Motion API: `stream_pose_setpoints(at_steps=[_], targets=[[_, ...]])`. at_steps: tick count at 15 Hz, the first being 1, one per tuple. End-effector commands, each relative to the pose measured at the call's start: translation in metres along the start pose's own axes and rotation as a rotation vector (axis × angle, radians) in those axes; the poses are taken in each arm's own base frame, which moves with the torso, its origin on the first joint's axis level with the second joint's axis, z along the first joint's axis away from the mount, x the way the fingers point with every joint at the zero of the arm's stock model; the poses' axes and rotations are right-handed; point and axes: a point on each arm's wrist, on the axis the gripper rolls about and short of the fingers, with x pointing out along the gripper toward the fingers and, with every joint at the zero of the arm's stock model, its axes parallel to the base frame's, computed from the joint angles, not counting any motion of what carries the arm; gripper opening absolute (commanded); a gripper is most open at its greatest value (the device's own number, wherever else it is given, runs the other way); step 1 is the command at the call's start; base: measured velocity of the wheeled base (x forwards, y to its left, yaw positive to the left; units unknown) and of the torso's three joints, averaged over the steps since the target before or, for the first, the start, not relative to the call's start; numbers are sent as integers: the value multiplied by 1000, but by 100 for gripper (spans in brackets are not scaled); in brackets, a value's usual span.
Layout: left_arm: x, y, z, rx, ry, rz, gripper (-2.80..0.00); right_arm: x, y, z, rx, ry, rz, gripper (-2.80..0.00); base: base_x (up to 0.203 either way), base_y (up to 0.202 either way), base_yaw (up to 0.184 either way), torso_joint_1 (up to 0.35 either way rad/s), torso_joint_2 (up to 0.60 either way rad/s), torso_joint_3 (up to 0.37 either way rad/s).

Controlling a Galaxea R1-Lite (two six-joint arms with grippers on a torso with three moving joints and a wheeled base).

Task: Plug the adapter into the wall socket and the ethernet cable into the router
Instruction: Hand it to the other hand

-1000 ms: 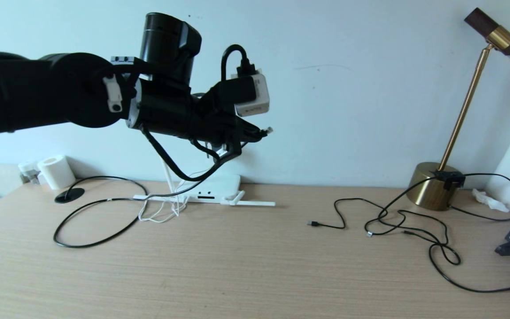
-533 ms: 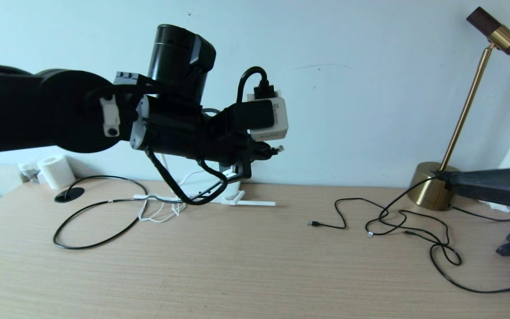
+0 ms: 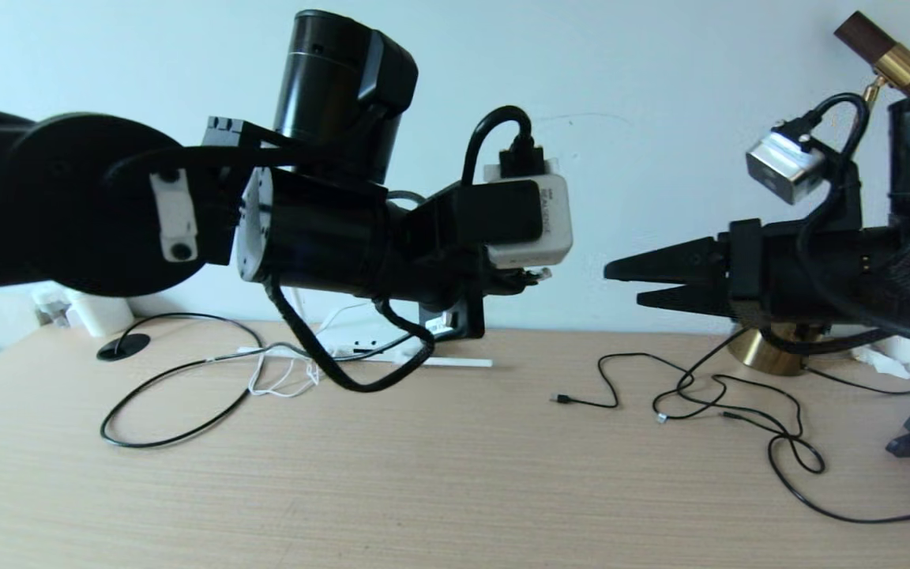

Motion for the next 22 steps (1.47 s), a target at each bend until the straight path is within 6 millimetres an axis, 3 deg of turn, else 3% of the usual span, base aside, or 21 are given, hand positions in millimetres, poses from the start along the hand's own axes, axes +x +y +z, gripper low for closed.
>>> stream_pose_setpoints(at_steps=[1,10,22], targets=[[-1,-3,7,14,-13,-6,-280,16,-2,-3,13,35,11,0,0,0,0,0,0,0],[5,-4,10,20,-39,6,-280,6,20,-8,12,38,79,0,0,0,0,0,0,0],[9,-12,18,31,-87,-20,-280,7,19,-13,-6,56,145,0,0,0,0,0,0,0]])
